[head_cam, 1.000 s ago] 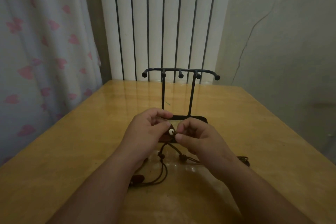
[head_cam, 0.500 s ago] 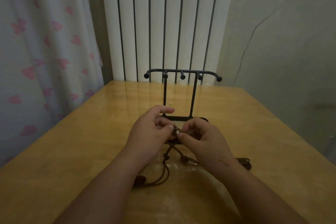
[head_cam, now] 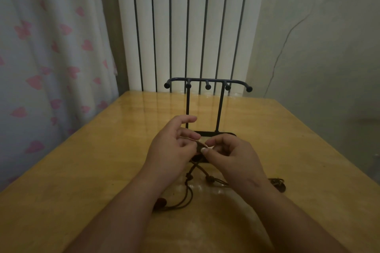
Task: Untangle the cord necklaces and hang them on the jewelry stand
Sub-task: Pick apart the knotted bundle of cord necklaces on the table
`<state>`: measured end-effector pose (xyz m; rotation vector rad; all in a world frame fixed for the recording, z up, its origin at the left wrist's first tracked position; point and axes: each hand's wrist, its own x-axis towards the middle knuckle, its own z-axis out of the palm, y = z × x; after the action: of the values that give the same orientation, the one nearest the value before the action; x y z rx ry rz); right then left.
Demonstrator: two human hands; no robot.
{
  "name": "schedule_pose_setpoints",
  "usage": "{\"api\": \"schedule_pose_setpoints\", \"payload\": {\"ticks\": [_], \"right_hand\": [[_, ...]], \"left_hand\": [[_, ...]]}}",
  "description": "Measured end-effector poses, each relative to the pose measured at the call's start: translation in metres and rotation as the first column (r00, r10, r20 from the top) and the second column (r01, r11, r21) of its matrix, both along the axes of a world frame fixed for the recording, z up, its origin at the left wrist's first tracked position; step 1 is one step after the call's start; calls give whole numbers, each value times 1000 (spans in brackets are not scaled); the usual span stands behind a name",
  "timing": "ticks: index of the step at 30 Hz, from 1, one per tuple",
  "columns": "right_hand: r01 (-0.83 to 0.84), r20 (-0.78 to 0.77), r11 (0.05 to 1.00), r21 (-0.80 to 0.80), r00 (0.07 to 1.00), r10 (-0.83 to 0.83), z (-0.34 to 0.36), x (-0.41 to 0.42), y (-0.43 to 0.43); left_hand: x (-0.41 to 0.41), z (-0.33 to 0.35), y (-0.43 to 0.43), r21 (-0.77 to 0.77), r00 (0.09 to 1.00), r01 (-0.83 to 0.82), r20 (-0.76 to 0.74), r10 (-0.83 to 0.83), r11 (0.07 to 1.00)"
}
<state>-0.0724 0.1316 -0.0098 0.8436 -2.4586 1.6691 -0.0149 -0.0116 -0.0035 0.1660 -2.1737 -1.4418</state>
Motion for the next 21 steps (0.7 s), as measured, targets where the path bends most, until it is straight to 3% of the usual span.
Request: {"api": "schedule_pose_setpoints", "payload": {"ticks": [5, 11, 21], "right_hand": [[43, -20, 998, 44, 999, -42, 0, 0, 0], [-38, 111, 998, 59, 993, 31, -1, 1, -2], [8, 9, 997, 71, 1000, -9, 2, 5, -4]], "left_hand": [[-1, -1, 0, 7, 1000, 1, -7, -1, 1000], [-3, -4, 1, -40, 999, -27, -35, 26, 999], [-4, -4, 6, -168, 999, -50, 6, 52, 985]]}}
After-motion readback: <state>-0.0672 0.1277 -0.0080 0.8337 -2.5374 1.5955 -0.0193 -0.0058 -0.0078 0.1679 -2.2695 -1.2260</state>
